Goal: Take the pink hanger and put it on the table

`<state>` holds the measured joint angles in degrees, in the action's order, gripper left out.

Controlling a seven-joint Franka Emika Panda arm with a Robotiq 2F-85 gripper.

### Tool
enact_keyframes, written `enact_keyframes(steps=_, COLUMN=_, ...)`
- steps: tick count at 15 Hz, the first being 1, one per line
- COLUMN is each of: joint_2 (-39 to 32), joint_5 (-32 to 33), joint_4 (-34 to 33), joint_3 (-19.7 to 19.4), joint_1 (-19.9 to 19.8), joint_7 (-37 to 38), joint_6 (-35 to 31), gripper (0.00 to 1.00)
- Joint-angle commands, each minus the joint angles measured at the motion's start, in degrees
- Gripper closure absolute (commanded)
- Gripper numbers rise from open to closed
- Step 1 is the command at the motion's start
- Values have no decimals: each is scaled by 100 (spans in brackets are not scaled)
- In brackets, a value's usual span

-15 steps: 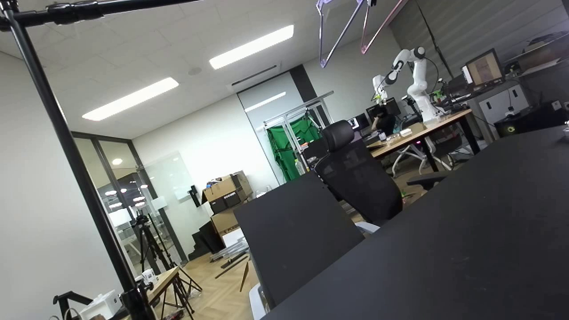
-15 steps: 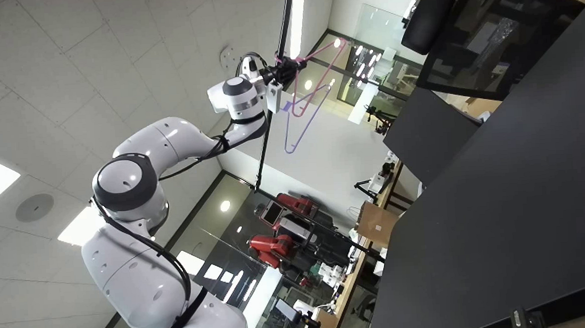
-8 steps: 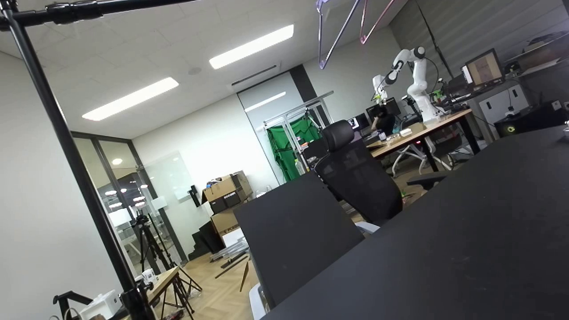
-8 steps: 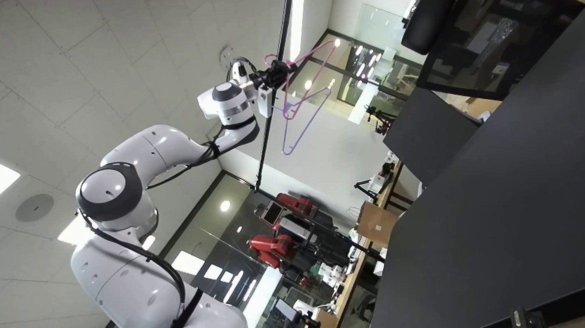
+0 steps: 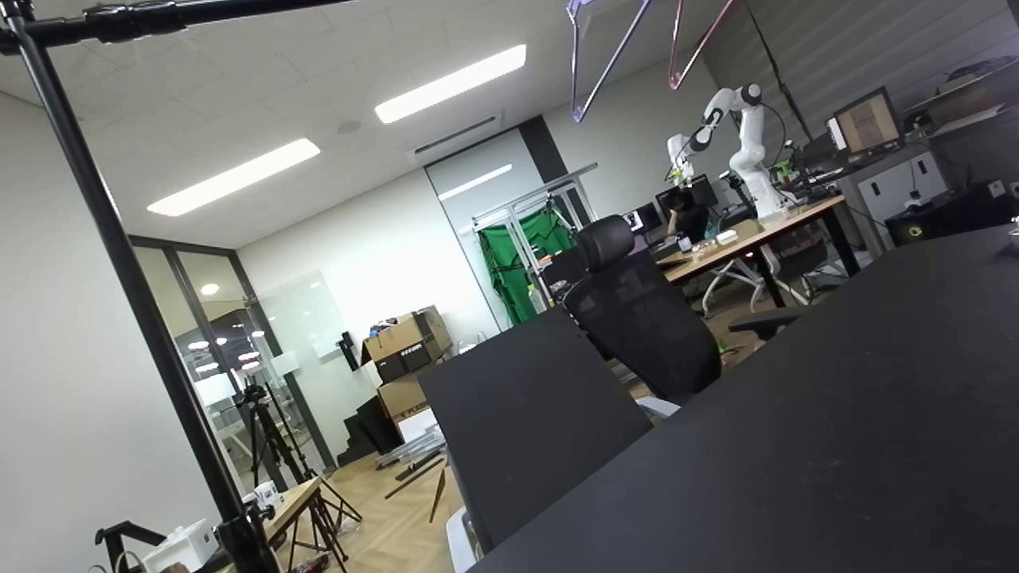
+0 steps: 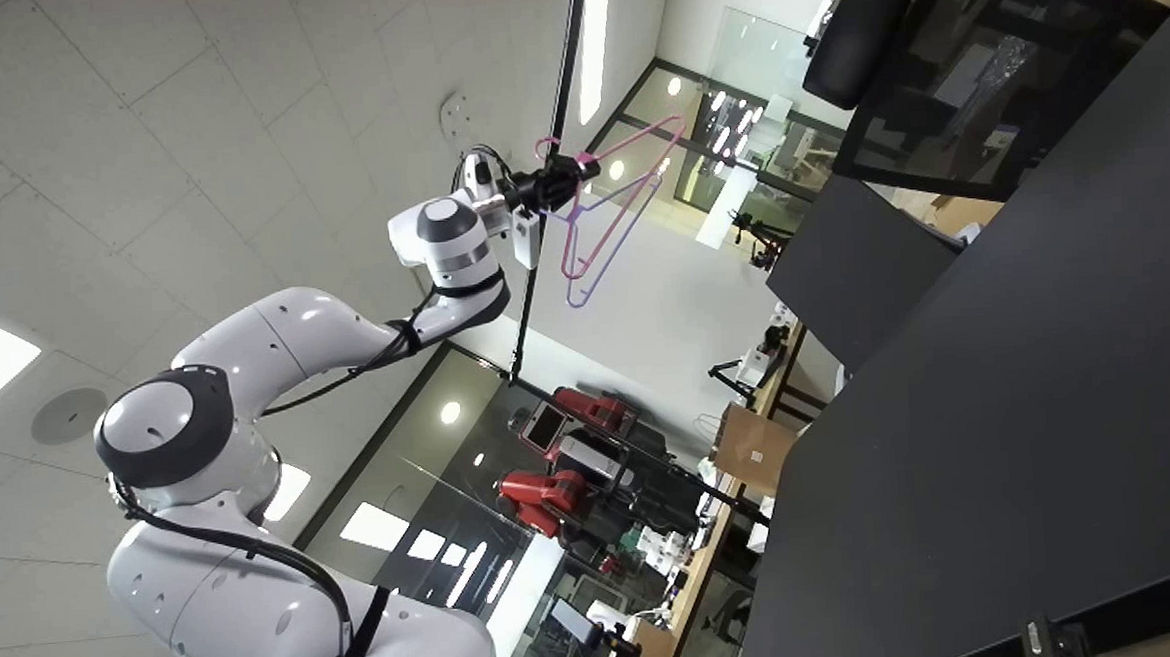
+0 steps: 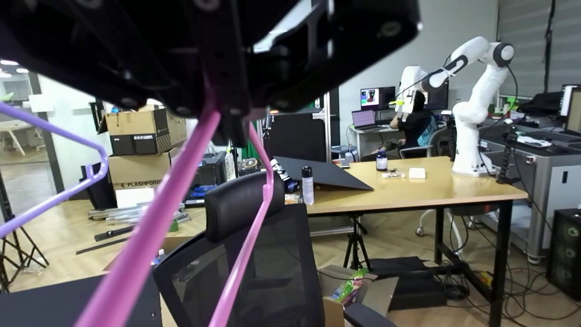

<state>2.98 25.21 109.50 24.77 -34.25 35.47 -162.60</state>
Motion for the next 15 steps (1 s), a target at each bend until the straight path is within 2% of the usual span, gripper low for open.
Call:
enact_keyframes(steps=1, joint_2=549, joint_5=-173, joint_4=917, joint_3=-120, joint_1=-38, joint_7=-112, joint_6=-85, gripper=99)
enact_keyframes(steps=3, joint_2=508, joint_5=366, joint_4=1158, joint_3=-105, joint_1=-204, joint_7=297, joint_6=-93, gripper=99)
enact_keyframes(steps=5, joint_2=270, joint_5=1195, joint_4=1201, joint_3=2, joint_1=-472, joint_7=840, joint_6=-71, gripper=99)
enact_keyframes(steps=8, joint_2=-444, joint_5=2611, joint_4=834, joint_3=111, joint_1=-668, joint_7=1921, joint_6=370, gripper=99)
enact_keyframes(steps=9, joint_2=-713, joint_5=2597, joint_4=731, joint_3=105, joint_1=-585, joint_7=1968, joint_6=618, gripper=99)
enact_keyframes(steps=10, joint_2=-229, joint_5=2289, joint_4=1117, joint_3=4, joint_1=-595, joint_7=1553, joint_6=267, gripper=94)
enact_keyframes(steps=12, joint_2=-598, joint_5=2423, joint_4=1001, joint_3=30, joint_1=-594, joint_7=1674, joint_6=393, gripper=94)
enact_keyframes(steps=15, joint_2=-747, joint_5=2435, joint_4=868, joint_3=51, joint_1=-591, joint_7=1686, joint_6=429, gripper=94)
